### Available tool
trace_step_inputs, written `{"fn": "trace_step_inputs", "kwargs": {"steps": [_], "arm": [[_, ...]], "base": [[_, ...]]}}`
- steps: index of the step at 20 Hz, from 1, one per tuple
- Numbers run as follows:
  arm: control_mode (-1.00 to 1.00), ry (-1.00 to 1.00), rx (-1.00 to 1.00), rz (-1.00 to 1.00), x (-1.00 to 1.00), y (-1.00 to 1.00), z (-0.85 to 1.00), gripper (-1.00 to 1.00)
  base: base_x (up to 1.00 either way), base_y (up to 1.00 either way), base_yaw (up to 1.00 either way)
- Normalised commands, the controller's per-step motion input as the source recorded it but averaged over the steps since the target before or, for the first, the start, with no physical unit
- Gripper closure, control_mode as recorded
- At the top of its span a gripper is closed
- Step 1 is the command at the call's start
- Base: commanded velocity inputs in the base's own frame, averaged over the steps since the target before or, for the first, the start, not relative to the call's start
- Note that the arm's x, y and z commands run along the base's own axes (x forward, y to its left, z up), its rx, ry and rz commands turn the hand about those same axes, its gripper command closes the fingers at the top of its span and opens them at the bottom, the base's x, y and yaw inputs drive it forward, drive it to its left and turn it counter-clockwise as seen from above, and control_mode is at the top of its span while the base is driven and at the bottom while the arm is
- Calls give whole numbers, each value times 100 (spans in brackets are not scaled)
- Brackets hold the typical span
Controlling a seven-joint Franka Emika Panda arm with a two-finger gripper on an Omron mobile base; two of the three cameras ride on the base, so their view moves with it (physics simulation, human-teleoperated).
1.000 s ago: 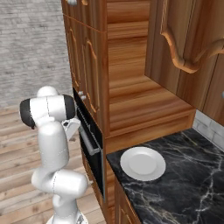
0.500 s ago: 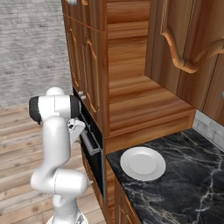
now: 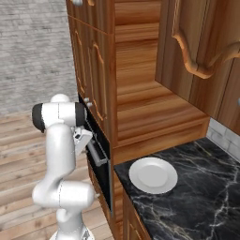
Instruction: Take the baked cake out of the oven and place it on the plate for cooling. Then close the oven door.
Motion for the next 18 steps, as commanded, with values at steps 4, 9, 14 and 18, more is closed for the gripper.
{"fn": "trace_step_inputs", "kwargs": {"steps": [4,9,14,18], "arm": [[-100,3,0,0,7,0,-42,100],[-100,10,0,0,-10,22,-56,100],[-100,11,0,0,-49,71,-79,100],[-100,2,0,0,-76,99,-87,100]], "base": [[0,0,0],[0,0,0],[0,0,0],[0,0,0]]}}
